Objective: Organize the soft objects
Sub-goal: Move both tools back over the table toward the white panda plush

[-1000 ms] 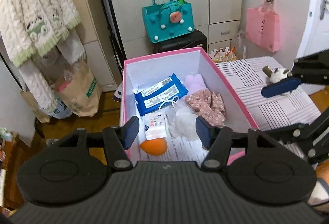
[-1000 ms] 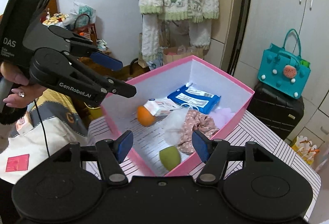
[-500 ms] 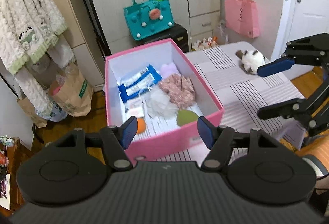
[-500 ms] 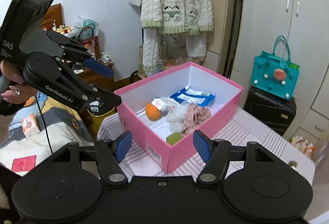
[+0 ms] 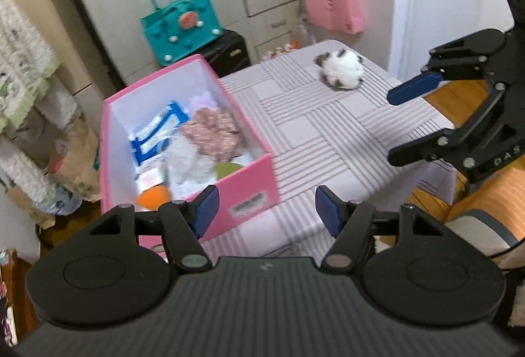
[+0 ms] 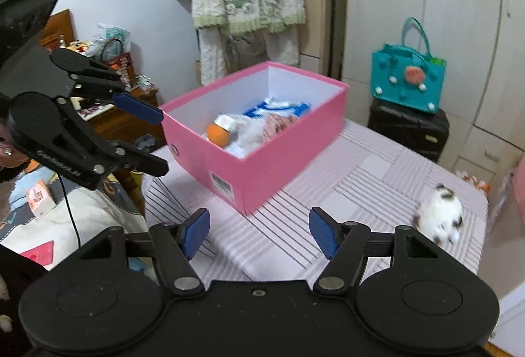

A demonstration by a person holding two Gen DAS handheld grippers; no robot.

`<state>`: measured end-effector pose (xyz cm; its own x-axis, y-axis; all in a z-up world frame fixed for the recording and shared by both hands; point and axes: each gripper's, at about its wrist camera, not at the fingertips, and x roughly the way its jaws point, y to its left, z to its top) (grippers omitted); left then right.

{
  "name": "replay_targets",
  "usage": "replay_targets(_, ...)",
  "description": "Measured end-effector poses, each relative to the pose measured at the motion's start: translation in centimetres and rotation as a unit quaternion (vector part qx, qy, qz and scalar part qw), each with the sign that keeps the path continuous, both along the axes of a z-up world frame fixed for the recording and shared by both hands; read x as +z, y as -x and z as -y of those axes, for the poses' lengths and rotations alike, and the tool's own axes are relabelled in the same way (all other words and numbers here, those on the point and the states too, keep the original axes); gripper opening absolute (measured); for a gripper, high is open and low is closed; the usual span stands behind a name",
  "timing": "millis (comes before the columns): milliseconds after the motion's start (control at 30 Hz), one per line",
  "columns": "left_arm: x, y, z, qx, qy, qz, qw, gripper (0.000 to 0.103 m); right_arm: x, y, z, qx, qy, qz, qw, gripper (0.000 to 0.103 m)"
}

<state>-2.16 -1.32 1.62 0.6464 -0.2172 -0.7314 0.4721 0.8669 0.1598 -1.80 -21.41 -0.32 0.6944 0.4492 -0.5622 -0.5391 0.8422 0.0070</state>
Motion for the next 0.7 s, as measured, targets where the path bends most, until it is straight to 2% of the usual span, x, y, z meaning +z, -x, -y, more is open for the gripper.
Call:
replay_targets(167, -1.1, -0.4, 2.4, -0.021, 0.000, -0.020, 0.9996, 0.064, -1.1, 0.5, 1.7, -0.015, 0.011, -0.014, 1.000, 0.072)
replay_targets(400, -2.5, -2.1, 5.0, -0.044, 0.036, -0.041, 0.9975, 0.068, -3.3, 0.3, 4.7, -0.045, 0.012, -0.028, 0.998, 0.072)
replay_targets(700, -4.7, -5.9, 8.1, -0.059, 0.093, -0.041, 0.9931, 0.070, -6.0, -1.2, 8.0, -0.104, 0.000, 0.015, 0.994, 0.072)
